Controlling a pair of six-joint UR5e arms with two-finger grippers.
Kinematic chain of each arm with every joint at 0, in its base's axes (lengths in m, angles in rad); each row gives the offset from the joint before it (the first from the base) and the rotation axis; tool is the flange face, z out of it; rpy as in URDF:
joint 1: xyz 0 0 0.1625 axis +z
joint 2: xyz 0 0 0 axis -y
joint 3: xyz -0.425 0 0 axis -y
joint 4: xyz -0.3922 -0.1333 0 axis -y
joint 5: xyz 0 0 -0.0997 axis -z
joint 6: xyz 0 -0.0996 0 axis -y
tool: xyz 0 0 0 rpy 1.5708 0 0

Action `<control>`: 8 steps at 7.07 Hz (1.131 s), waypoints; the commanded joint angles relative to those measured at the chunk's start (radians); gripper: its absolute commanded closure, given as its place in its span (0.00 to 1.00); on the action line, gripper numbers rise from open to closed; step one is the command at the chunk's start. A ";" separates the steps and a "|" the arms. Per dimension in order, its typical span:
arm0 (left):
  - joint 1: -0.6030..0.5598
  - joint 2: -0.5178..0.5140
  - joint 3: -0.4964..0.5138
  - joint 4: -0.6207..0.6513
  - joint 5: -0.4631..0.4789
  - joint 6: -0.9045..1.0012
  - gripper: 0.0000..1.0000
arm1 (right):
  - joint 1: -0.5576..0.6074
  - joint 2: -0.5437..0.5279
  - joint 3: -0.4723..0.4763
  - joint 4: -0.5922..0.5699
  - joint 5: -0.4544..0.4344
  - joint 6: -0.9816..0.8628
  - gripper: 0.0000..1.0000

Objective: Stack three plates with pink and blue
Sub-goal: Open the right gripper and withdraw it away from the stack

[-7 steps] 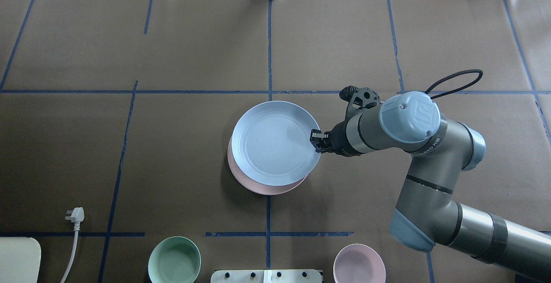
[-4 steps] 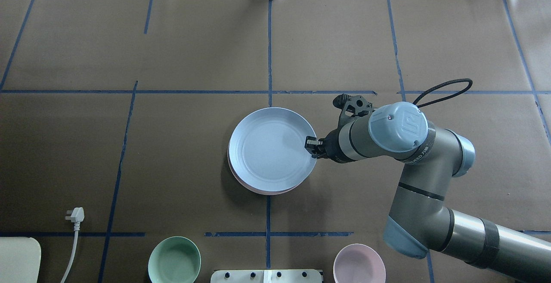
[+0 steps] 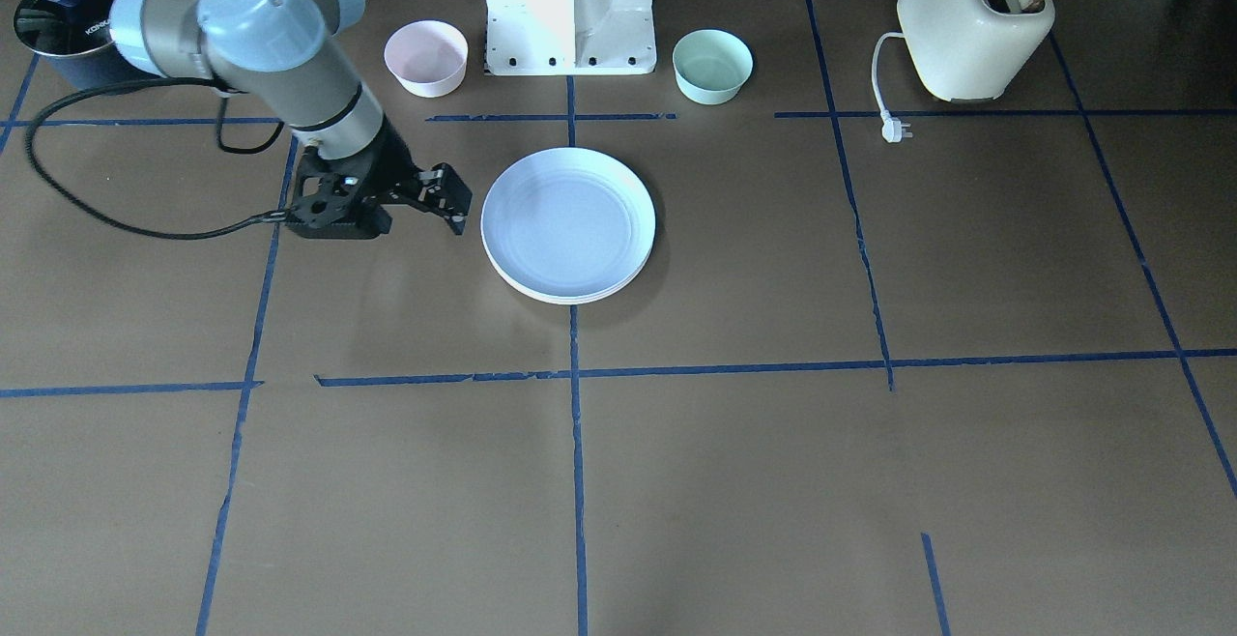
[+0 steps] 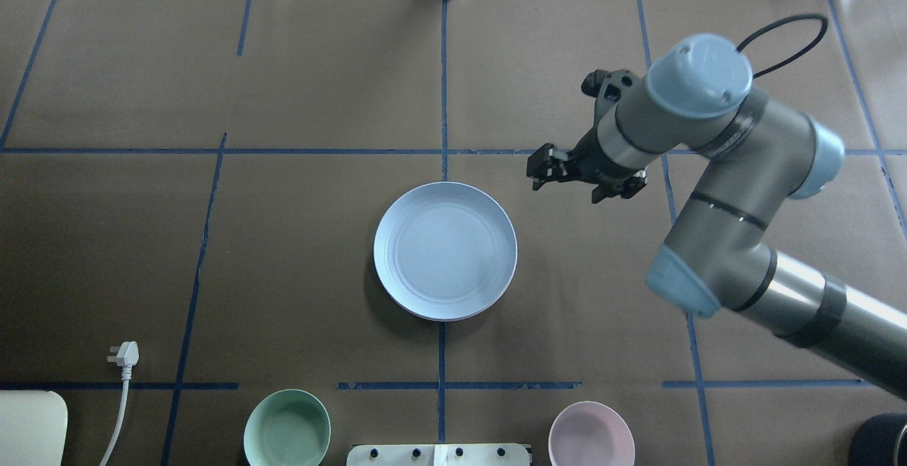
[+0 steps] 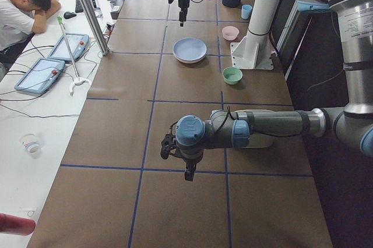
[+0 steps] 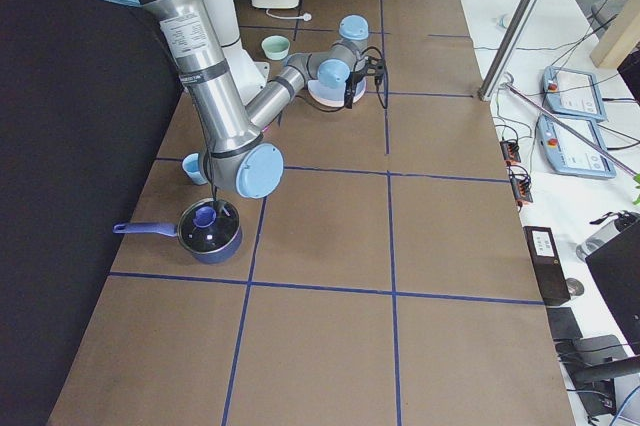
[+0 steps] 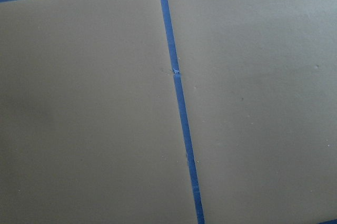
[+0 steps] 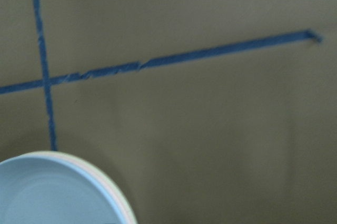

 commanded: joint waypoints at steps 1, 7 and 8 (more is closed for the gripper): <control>0.000 -0.005 0.012 0.001 0.011 0.005 0.00 | 0.288 -0.100 -0.039 -0.122 0.194 -0.498 0.00; 0.018 -0.030 -0.019 0.002 0.099 0.011 0.00 | 0.797 -0.640 -0.006 -0.110 0.196 -1.334 0.02; 0.018 -0.028 -0.013 0.001 0.099 0.011 0.00 | 0.797 -0.668 -0.001 -0.109 0.193 -1.322 0.00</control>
